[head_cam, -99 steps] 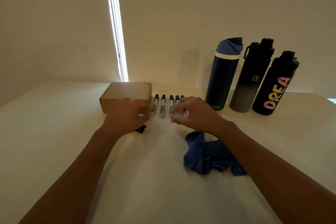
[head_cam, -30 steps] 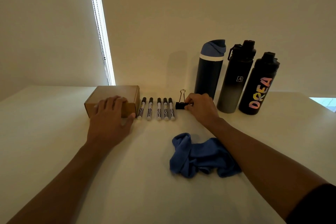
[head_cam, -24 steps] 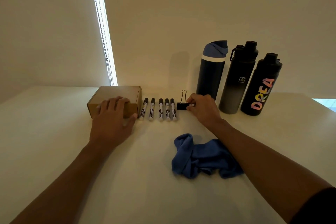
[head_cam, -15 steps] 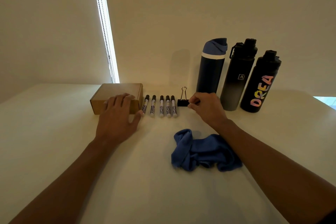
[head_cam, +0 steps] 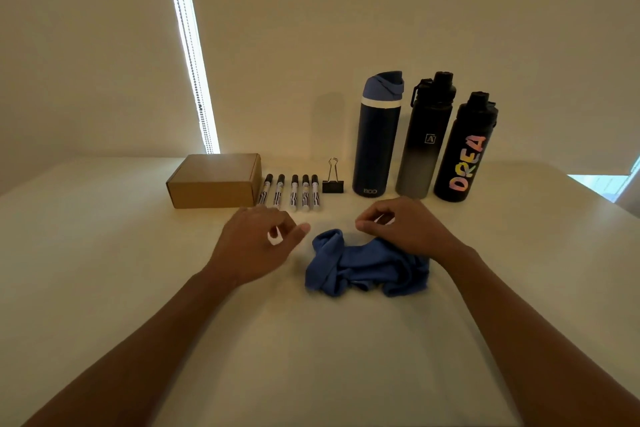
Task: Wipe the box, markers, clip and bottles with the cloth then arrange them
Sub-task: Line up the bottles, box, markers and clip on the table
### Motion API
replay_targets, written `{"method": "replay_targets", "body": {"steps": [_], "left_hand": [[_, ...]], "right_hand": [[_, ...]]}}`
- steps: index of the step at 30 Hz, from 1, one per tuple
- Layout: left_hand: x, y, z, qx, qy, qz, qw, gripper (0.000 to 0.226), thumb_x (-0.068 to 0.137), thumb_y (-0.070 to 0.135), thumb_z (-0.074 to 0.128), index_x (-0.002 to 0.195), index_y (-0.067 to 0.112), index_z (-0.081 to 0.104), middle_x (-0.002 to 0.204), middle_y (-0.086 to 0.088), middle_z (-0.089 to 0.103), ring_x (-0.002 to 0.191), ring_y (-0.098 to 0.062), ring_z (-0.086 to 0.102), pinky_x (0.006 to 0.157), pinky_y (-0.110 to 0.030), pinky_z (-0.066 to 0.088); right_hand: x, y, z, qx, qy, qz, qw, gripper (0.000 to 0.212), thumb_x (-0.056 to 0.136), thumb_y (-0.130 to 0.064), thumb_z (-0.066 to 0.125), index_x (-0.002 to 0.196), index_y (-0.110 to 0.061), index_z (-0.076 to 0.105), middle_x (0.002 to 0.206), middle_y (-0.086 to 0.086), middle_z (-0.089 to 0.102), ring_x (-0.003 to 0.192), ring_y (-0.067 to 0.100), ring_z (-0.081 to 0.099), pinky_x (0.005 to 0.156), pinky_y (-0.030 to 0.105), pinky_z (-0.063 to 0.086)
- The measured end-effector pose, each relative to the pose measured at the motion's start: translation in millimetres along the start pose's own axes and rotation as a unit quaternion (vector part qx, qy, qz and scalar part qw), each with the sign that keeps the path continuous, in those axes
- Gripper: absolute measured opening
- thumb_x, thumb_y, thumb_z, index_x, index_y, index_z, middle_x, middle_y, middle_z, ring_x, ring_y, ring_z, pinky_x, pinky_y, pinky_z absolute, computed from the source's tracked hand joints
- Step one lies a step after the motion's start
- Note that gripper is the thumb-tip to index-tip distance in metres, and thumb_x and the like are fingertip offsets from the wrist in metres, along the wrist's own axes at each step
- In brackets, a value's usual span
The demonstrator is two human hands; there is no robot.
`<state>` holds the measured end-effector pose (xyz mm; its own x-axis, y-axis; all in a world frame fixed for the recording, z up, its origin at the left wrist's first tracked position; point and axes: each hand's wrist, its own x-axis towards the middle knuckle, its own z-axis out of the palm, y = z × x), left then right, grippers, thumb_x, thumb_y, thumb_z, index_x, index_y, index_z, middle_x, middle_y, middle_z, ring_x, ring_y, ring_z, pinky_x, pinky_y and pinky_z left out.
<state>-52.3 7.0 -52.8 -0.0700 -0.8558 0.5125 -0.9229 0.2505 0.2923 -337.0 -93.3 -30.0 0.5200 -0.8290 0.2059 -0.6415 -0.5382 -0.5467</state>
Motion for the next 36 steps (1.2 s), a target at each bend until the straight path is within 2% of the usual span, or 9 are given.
{"method": "replay_targets", "body": {"steps": [6, 8, 11, 15, 18, 21, 24, 28, 36], "left_hand": [[-11, 38, 4, -0.025, -0.103, 0.029, 0.994, 0.053, 0.077, 0.09, 0.059, 0.08, 0.037, 0.063, 0.072, 0.02, 0.062, 0.071, -0.001, 0.058, 0.067, -0.021, 0.046], [-10, 41, 4, -0.016, -0.129, 0.022, 0.991, 0.045, 0.075, 0.081, 0.069, 0.088, 0.038, 0.062, 0.078, 0.02, 0.063, 0.074, -0.002, 0.057, 0.069, -0.022, 0.047], [-10, 38, 2, -0.075, -0.148, -0.014, 0.986, 0.024, 0.083, 0.053, 0.079, 0.097, 0.039, 0.066, 0.088, 0.019, 0.067, 0.08, -0.005, 0.062, 0.074, -0.026, 0.052], [-4, 26, -5, -0.156, -0.071, -0.044, 0.984, 0.009, 0.096, 0.028, 0.071, 0.101, 0.035, 0.073, 0.087, 0.018, 0.072, 0.085, -0.001, 0.065, 0.07, -0.011, 0.043], [8, 25, -17, -0.215, -0.005, -0.082, 0.973, 0.012, 0.1, 0.023, 0.065, 0.105, 0.027, 0.075, 0.088, 0.012, 0.073, 0.086, -0.001, 0.066, 0.074, -0.013, 0.049], [22, 29, -35, -0.39, 0.062, -0.173, 0.902, 0.017, 0.104, 0.026, 0.062, 0.108, 0.018, 0.076, 0.096, 0.003, 0.078, 0.092, -0.013, 0.074, 0.083, -0.03, 0.06], [37, 41, -53, -0.508, 0.091, -0.195, 0.834, 0.017, 0.105, 0.023, 0.06, 0.105, 0.009, 0.071, 0.099, -0.002, 0.077, 0.093, -0.021, 0.074, 0.077, -0.028, 0.059], [58, 60, -83, -0.593, 0.12, -0.189, 0.773, 0.021, 0.105, 0.019, 0.059, 0.088, 0.025, 0.069, 0.093, 0.003, 0.072, 0.082, -0.014, 0.069, 0.069, -0.029, 0.057], [89, 39, -130, -0.564, 0.221, -0.188, 0.773, 0.012, 0.103, 0.026, 0.061, 0.094, 0.029, 0.068, 0.088, 0.009, 0.068, 0.082, -0.013, 0.06, 0.059, -0.024, 0.048]], "right_hand": [[-7, -17, 2, -0.006, -0.058, -0.081, 0.995, 0.03, 0.09, -0.034, 0.071, 0.118, -0.045, 0.065, 0.11, -0.027, 0.066, 0.097, -0.006, 0.061, 0.078, 0.01, 0.05], [-6, -23, 10, -0.038, -0.093, -0.112, 0.989, 0.037, 0.092, -0.028, 0.07, 0.124, -0.046, 0.062, 0.118, -0.026, 0.062, 0.102, -0.002, 0.06, 0.085, 0.013, 0.051], [0, -24, 14, -0.063, -0.08, -0.115, 0.988, 0.025, 0.091, -0.024, 0.07, 0.111, -0.04, 0.069, 0.112, -0.022, 0.064, 0.1, 0.0, 0.059, 0.089, 0.026, 0.055], [0, -33, 3, -0.025, -0.029, -0.098, 0.994, 0.016, 0.094, -0.025, 0.065, 0.106, -0.036, 0.067, 0.098, -0.021, 0.067, 0.095, -0.003, 0.061, 0.088, 0.028, 0.055], [0, -46, -16, 0.012, 0.026, -0.1, 0.995, 0.011, 0.096, -0.029, 0.063, 0.107, -0.031, 0.065, 0.091, -0.015, 0.069, 0.087, -0.001, 0.065, 0.082, 0.023, 0.055], [-1, -60, -37, 0.089, 0.08, -0.056, 0.991, 0.014, 0.099, -0.04, 0.056, 0.104, -0.033, 0.066, 0.087, -0.009, 0.069, 0.081, 0.006, 0.065, 0.076, 0.025, 0.054], [-3, -73, -50, 0.146, 0.09, -0.042, 0.984, 0.027, 0.101, -0.05, 0.047, 0.107, -0.032, 0.066, 0.097, -0.013, 0.068, 0.091, 0.002, 0.064, 0.082, 0.025, 0.052], [-9, -90, -66, 0.134, 0.062, -0.083, 0.986, 0.028, 0.092, -0.056, 0.06, 0.102, -0.032, 0.069, 0.094, -0.01, 0.07, 0.09, 0.005, 0.066, 0.081, 0.026, 0.055], [-16, -77, -97, 0.02, 0.0, -0.053, 0.998, 0.022, 0.09, -0.051, 0.066, 0.101, -0.032, 0.069, 0.096, -0.009, 0.07, 0.089, 0.009, 0.067, 0.086, 0.042, 0.058]]}}
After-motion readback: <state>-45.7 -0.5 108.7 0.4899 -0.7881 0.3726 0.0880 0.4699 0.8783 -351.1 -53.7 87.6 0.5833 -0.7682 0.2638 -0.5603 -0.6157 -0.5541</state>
